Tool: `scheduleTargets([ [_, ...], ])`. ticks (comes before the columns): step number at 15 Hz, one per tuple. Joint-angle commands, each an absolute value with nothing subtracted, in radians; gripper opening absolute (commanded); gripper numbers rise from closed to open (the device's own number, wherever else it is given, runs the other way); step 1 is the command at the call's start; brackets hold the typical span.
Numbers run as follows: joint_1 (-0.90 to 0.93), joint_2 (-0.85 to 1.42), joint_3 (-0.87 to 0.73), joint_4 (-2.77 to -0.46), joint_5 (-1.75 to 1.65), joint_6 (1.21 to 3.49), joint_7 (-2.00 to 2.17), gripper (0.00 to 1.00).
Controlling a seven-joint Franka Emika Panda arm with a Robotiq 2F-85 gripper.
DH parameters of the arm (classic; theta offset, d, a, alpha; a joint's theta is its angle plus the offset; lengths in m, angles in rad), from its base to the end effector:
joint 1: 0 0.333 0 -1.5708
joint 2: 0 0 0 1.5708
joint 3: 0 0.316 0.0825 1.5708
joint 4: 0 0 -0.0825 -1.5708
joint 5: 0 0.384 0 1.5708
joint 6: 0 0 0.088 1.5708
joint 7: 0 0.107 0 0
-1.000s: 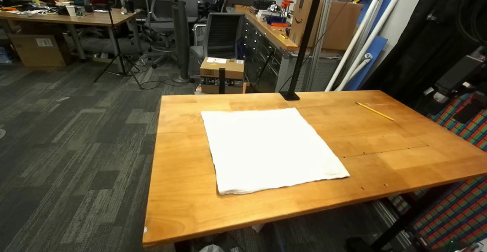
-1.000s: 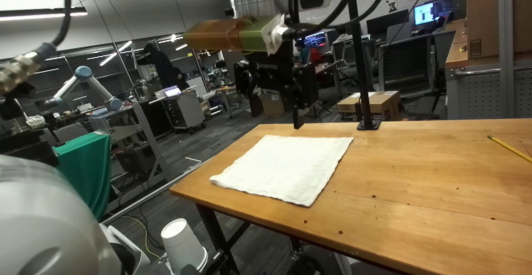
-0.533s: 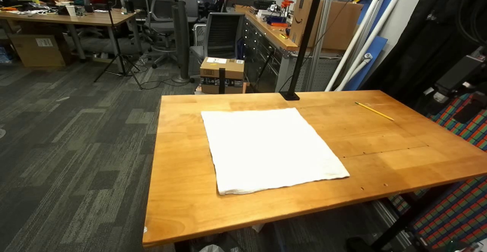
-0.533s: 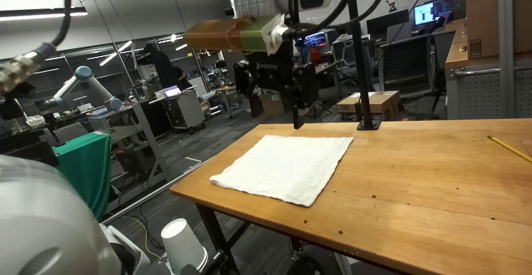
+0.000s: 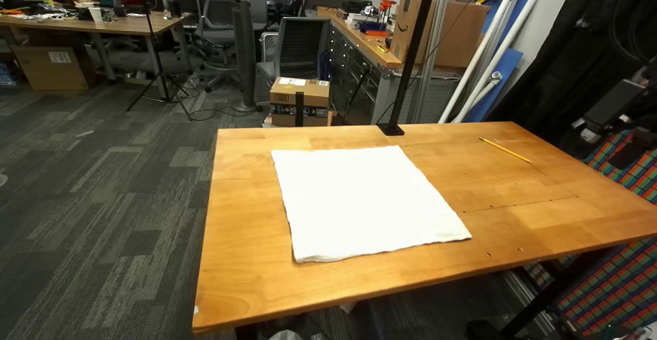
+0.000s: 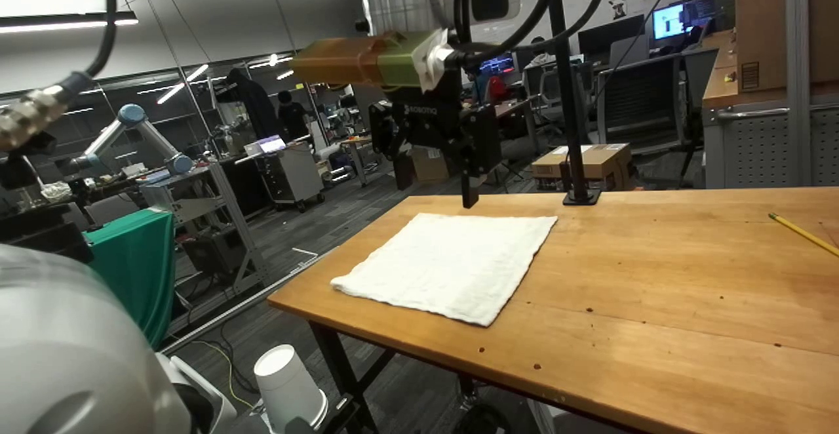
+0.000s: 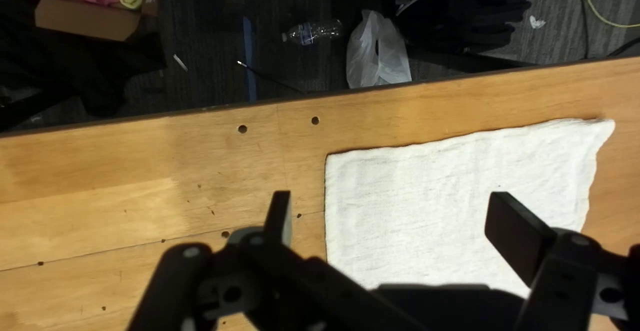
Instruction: Fold the white towel
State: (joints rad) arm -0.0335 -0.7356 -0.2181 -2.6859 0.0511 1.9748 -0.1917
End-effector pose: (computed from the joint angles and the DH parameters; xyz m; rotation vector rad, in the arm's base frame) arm 0.3194 -0.0773 0.4476 -2.9535 0.0375 -0.0713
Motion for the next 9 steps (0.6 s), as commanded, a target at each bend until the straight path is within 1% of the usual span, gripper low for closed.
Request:
scheduleTargets([
  [1,-0.035,-0.635,-0.163,-2.671,0.049,2.076,-0.17,1.0],
  [9,0.005,-0.353,-0.061,-2.543,0.072,2.425,-0.078,1.0],
])
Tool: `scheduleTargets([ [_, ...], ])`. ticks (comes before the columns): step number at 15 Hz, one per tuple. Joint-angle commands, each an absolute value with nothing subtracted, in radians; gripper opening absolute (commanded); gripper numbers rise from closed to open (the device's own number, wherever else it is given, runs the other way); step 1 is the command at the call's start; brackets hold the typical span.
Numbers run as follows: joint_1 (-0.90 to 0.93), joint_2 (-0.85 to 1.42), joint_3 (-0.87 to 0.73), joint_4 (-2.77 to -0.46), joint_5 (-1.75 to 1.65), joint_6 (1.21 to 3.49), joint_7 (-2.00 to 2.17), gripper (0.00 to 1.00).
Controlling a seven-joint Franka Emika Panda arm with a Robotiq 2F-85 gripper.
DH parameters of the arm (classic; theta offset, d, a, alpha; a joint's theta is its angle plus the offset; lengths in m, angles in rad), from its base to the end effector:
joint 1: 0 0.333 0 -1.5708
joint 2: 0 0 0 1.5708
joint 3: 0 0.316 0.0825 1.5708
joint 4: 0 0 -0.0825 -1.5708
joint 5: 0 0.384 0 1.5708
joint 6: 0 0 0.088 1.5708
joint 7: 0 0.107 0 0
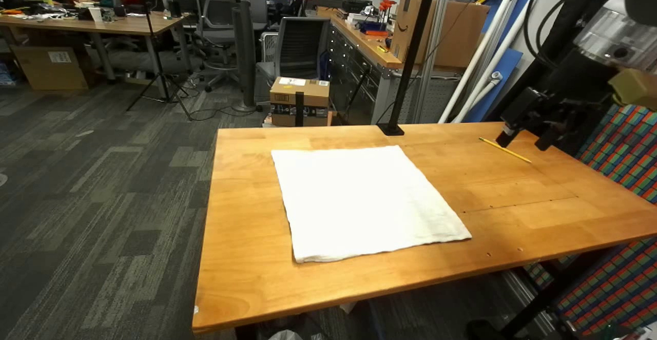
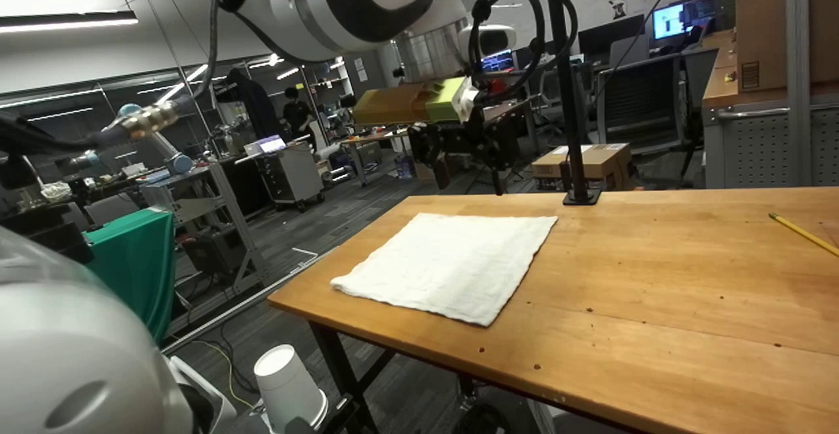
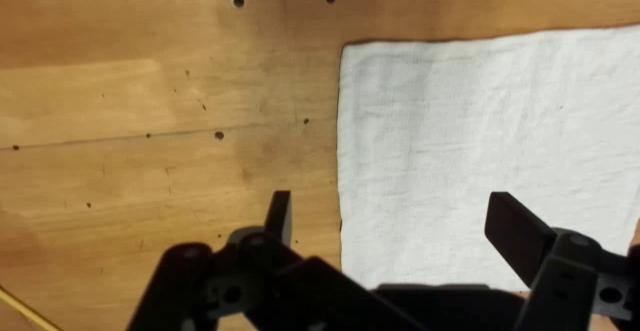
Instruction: Fold the white towel
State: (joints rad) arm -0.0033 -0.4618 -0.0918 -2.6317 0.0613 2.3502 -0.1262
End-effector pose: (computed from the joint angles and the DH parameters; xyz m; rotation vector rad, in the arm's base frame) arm 0.4009 -0.0368 0.4141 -3.0596 0.0034 -0.2856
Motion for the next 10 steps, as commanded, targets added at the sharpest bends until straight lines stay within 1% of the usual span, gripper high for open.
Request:
scheduleTargets([
  [1,0.003,-0.321,-0.05,-2.52,0.065,2.439,-0.059,1.0],
  [5,-0.012,-0.23,-0.023,-2.48,0.035,2.447,-0.003,1.0],
  [10,-0.046,-0.137,-0.04,-2.483,-0.014,2.446,0.036,1.0],
])
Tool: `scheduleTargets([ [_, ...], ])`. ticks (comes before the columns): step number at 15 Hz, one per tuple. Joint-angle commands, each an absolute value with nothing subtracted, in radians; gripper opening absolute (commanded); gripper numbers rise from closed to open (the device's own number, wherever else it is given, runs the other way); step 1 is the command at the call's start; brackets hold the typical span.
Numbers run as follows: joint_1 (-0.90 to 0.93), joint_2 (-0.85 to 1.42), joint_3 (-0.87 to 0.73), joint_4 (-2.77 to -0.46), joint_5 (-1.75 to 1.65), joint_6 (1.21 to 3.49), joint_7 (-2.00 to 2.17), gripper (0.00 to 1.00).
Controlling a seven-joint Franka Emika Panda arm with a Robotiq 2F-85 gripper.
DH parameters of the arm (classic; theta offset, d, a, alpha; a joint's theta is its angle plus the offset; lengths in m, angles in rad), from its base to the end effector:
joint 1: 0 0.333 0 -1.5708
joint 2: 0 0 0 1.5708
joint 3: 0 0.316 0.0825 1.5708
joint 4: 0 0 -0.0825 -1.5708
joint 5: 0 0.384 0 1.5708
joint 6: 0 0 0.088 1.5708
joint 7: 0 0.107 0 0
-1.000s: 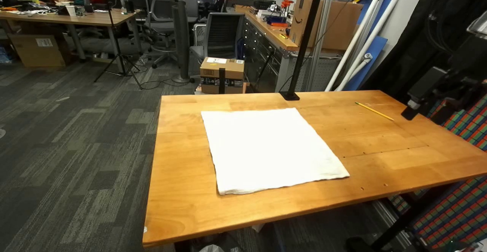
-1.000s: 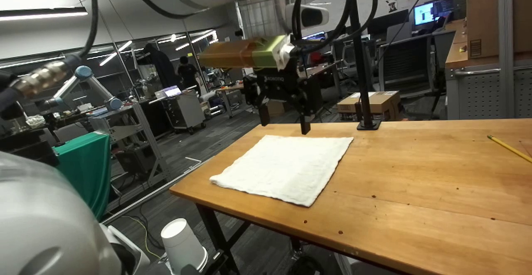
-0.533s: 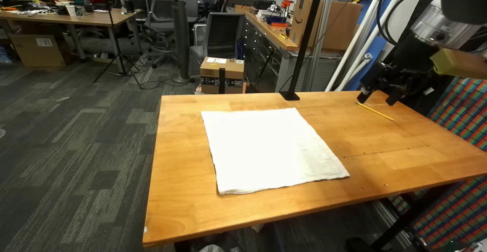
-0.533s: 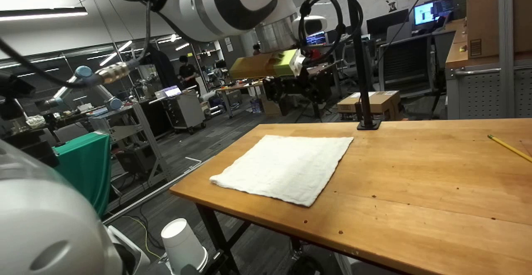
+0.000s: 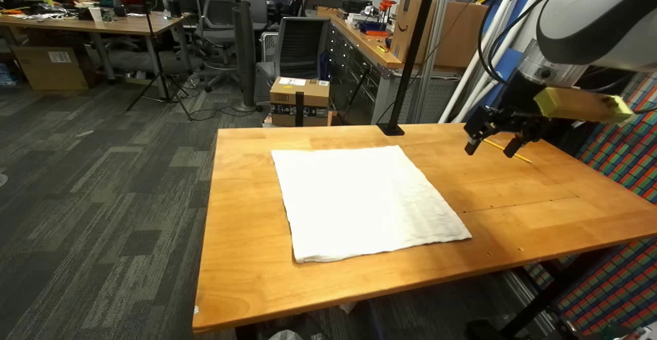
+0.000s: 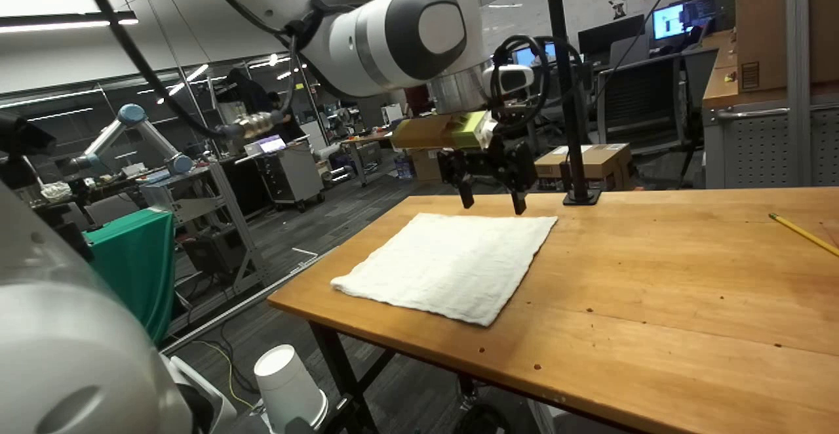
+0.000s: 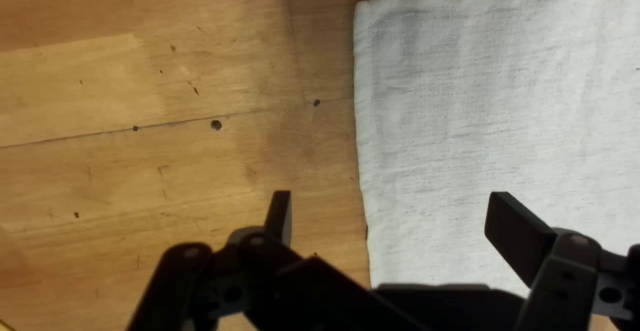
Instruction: Fold the white towel
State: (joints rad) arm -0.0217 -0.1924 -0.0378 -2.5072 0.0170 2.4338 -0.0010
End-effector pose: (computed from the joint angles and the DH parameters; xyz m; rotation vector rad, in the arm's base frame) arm 0.4582 -0.0271 0.3637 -3.1186 0.1100 -0.1864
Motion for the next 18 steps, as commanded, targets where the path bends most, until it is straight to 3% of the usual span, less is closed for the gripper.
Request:
scheduleTargets([
  [1,-0.048,-0.108,-0.043,-2.471,-0.002,2.437,0.046,1.0],
  [10,-0.042,0.117,-0.039,-2.316,0.113,2.413,0.159,1.0],
  [18,-0.031,0.123,-0.047,-2.347,0.105,2.446,0.269,1.0],
])
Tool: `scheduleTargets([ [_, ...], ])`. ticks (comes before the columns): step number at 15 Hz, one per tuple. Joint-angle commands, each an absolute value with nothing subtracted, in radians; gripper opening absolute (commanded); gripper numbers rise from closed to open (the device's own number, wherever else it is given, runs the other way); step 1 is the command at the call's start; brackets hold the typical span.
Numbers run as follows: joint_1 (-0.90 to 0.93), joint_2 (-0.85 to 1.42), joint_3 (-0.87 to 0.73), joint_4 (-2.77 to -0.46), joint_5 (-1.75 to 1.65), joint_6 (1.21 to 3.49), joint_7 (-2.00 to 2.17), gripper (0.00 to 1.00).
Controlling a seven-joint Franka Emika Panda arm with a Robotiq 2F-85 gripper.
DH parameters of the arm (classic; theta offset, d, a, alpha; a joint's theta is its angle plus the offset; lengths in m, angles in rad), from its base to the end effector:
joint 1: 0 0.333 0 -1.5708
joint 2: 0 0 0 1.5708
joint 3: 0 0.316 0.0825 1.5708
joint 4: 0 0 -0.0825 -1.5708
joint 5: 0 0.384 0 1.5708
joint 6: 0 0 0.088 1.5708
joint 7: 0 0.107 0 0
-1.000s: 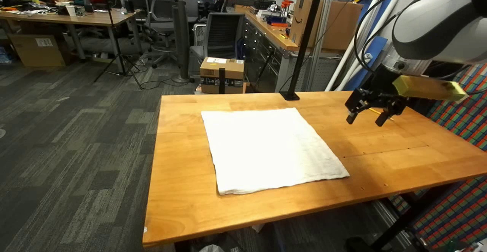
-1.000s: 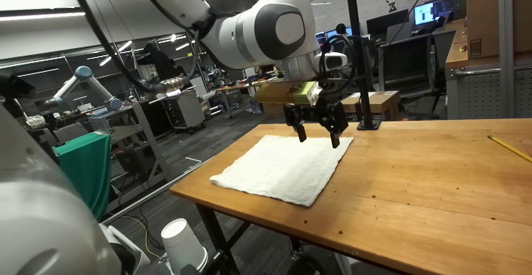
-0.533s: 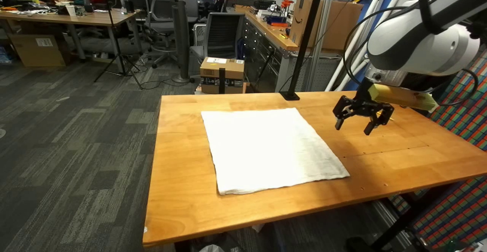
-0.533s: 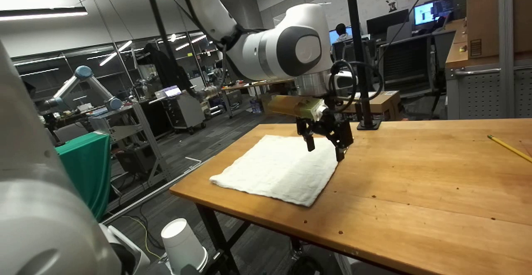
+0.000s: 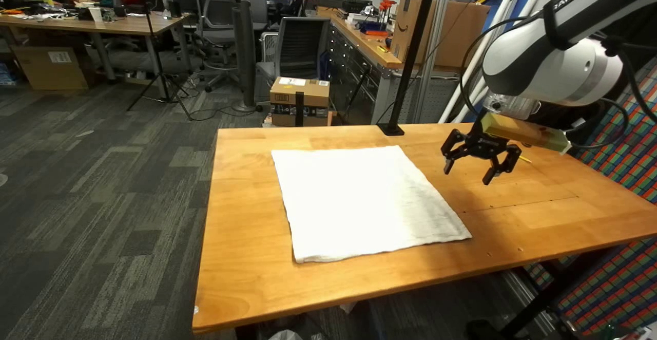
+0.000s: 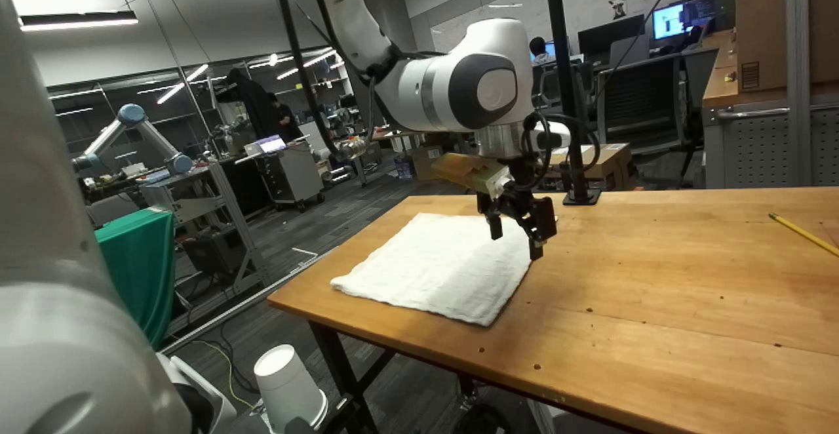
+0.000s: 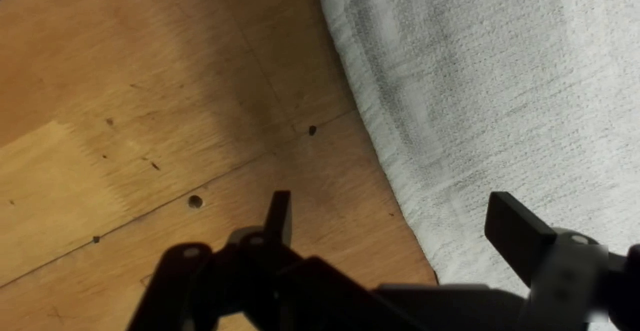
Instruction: Fold the white towel
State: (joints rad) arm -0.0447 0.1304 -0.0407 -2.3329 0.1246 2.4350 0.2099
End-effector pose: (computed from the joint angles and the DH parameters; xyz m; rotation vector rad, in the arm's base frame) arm 0.5112 -0.0436 0.2790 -3.0104 0.5961 0.0498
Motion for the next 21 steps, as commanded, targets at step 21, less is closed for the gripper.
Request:
scheduleTargets([
  [21,0.02,0.205,-0.047,-2.485,0.084,2.556,0.337,0.68],
])
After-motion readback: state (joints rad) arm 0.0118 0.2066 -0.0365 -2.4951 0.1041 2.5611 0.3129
